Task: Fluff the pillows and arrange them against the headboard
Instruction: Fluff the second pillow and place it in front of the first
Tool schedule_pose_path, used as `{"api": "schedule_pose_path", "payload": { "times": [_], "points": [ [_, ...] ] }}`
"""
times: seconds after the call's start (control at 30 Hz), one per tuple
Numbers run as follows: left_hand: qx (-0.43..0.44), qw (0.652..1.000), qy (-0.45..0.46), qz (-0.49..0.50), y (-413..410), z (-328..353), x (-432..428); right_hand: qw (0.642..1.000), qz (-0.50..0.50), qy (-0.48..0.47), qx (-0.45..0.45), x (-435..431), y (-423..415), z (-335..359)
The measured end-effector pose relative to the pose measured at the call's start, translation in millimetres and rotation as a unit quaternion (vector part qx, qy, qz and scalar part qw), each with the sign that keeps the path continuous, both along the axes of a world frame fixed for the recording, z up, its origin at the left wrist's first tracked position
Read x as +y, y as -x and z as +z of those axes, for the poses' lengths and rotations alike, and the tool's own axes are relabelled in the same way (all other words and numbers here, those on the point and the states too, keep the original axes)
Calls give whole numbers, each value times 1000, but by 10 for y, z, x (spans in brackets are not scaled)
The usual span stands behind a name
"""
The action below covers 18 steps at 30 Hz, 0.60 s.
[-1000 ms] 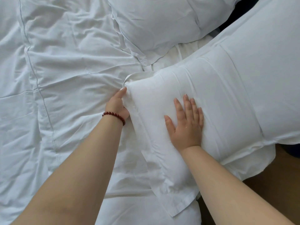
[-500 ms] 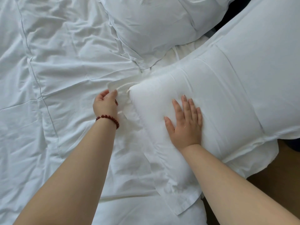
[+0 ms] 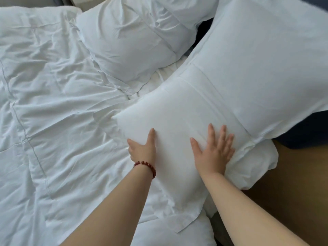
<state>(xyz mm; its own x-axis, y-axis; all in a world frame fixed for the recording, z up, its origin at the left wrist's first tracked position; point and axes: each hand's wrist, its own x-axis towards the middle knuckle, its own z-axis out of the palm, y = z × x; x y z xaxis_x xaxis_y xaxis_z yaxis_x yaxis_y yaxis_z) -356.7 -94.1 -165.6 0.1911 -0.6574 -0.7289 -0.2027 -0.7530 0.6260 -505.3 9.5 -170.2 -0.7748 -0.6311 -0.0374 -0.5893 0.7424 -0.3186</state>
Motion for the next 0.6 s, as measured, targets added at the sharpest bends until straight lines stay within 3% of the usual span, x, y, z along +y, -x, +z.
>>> {"api": "schedule_pose_path", "payload": {
  "times": [0.13,0.27,0.43,0.53,0.6],
  "points": [
    [-42,998,52,19,205,37,-122,984,-95,52,-138,96,68,-23],
    [-78,988,133,-11,361,35,-462,979,-121,67,-152,-148,-99,-23],
    [-183,974,73,-113,325,-15,-710,979,-102,-13,-178,-275,-112,51],
    [-267,937,117,-194,443,137,-460,982,-76,15,-171,-84,54,148],
    [-302,882,169,-320,652,235,-233,989,-60,75,-112,46,199,235]
  ]
}}
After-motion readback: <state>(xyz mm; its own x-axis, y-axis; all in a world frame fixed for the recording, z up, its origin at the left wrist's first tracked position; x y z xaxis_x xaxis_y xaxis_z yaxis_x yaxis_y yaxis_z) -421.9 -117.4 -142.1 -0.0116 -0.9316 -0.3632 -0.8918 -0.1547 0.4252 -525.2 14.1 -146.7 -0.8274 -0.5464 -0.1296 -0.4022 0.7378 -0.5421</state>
